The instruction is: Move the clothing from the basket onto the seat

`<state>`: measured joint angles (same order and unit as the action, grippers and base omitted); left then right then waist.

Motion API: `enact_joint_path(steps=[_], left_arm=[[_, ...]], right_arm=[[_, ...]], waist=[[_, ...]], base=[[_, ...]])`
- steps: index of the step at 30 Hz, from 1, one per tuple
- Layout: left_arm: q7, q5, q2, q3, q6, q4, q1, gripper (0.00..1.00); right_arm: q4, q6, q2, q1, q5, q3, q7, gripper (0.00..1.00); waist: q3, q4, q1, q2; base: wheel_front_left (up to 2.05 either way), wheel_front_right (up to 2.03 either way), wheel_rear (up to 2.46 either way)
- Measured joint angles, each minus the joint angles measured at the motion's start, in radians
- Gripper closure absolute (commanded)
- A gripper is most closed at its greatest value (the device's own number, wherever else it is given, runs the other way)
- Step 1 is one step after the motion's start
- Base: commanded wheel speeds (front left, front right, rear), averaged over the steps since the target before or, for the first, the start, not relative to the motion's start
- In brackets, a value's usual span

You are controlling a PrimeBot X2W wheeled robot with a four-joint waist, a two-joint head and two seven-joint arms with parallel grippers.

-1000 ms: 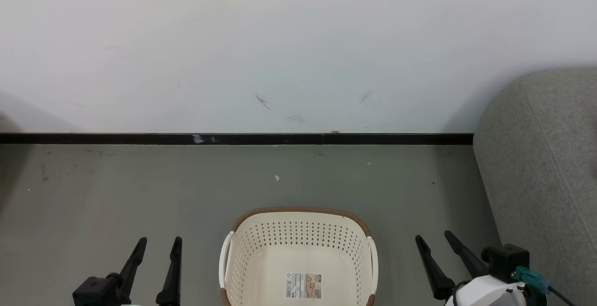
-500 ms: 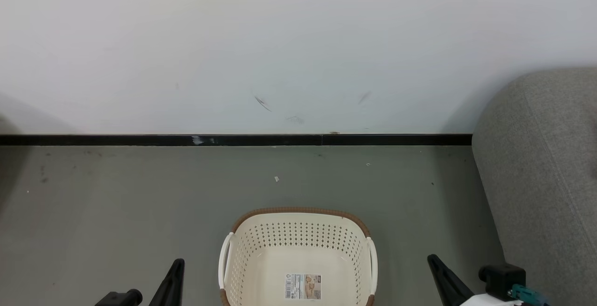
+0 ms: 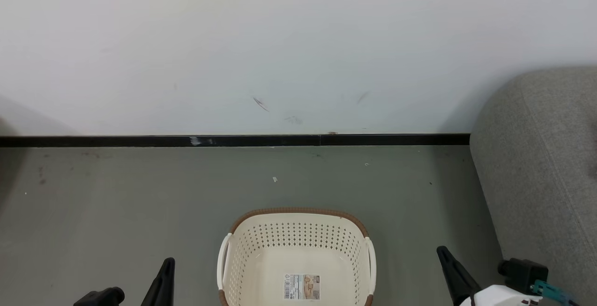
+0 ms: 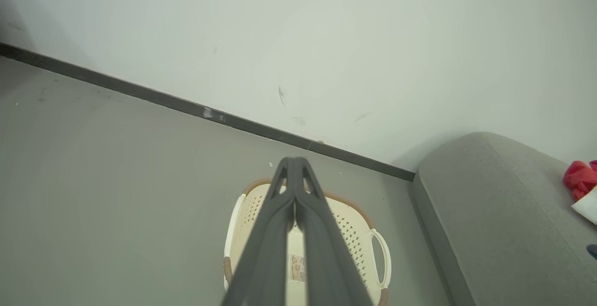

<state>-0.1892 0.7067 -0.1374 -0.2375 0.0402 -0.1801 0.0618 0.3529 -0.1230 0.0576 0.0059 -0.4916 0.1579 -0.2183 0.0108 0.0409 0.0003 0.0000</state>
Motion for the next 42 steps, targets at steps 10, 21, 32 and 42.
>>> enact_joint_path(steps=[10,21,32,42], left_arm=[[0.031,0.113,0.009,0.034,-0.018,-0.004,-0.002,1.00],[0.067,0.235,0.018,0.071,-0.039,-0.009,-0.012,1.00],[0.103,0.342,0.028,0.106,-0.057,-0.018,-0.015,1.00],[0.137,0.452,0.038,0.139,-0.075,-0.032,-0.037,1.00]], right_arm=[[-0.018,0.000,-0.001,0.000,-0.137,-0.029,0.037,1.00],[-0.031,0.000,0.002,0.000,-0.292,-0.058,0.075,1.00],[-0.045,0.000,0.005,-0.002,-0.435,-0.085,0.105,1.00],[-0.049,0.000,0.008,-0.007,-0.575,-0.112,0.140,1.00]], waist=[[-0.005,-0.007,0.0064,0.0000],[-0.016,-0.012,0.0156,0.0000],[-0.022,-0.017,0.0166,0.0000],[-0.018,-0.021,0.0084,0.0000]], base=[[0.00,0.00,0.00],[0.00,0.00,0.00],[0.00,0.00,0.00],[0.00,0.00,0.00]])
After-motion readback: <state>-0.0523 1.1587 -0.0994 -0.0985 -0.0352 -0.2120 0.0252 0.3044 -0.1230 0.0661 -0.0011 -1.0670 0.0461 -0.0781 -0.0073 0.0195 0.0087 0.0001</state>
